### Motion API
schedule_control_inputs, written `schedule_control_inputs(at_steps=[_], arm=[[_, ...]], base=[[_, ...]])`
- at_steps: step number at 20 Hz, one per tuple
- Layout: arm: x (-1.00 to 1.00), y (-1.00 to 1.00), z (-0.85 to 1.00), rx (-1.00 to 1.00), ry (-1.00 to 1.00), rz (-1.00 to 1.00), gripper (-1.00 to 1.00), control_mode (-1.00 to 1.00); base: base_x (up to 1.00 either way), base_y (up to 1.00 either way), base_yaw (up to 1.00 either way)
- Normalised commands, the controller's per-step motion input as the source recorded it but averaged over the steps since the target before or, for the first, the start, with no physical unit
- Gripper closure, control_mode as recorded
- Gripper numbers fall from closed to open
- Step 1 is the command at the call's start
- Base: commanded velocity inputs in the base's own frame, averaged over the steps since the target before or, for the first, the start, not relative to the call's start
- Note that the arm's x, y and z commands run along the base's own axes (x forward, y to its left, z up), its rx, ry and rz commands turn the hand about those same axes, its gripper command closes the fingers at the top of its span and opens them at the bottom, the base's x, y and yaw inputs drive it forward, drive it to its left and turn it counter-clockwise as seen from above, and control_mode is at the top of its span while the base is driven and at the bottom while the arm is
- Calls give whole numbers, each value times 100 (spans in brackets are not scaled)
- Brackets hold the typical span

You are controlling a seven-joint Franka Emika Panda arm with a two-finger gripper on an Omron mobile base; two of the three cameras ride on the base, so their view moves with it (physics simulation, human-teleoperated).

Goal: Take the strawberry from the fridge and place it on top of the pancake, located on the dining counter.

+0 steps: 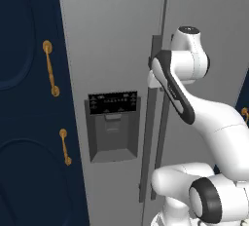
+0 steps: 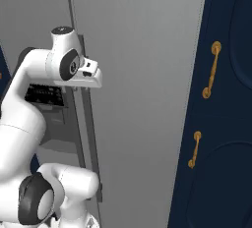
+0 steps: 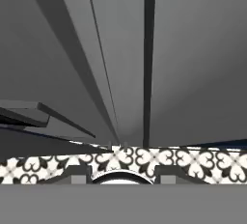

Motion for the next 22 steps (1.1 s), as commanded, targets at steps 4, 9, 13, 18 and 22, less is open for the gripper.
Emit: schedule_control_inputs(at_steps=[4, 9, 13, 18, 22], arm=[[0, 0, 0, 0, 0, 0, -100, 100], [0, 0, 0, 0, 0, 0, -100, 100], [0, 0, 0, 0, 0, 0, -100, 100], [0, 0, 0, 0, 0, 0, -100, 100], [0, 0, 0, 0, 0, 0, -100, 100]], base=[[-11, 0, 0], [-62, 10, -2], [-63, 36, -20], [-53, 36, -28], [-28, 34, 1]])
